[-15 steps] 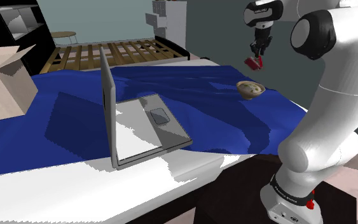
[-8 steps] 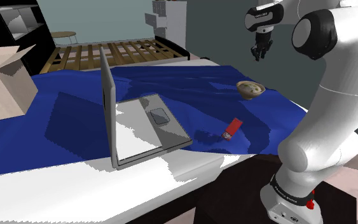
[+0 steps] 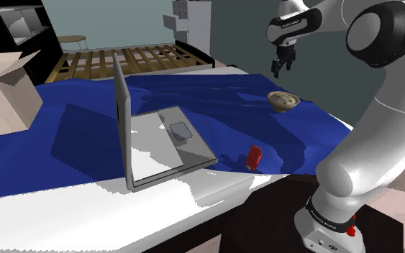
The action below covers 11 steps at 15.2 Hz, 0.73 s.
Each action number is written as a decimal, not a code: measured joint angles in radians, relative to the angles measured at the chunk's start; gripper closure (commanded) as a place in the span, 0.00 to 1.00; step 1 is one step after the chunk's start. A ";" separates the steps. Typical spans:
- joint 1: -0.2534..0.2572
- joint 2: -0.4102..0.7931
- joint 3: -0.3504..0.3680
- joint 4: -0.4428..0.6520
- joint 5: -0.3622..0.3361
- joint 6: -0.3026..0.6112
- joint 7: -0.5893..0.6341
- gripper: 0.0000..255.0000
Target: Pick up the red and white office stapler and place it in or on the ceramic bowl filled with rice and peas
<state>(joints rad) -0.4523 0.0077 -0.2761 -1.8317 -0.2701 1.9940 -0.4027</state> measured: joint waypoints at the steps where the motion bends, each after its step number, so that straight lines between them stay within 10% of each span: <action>1: 0.009 -0.016 0.009 -0.031 -0.006 0.009 -0.002 0.00; 11: 0.096 -0.211 0.100 -0.349 -0.046 0.069 -0.035 0.00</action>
<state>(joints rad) -0.3562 -0.2032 -0.1757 -2.1806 -0.3165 2.0634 -0.4375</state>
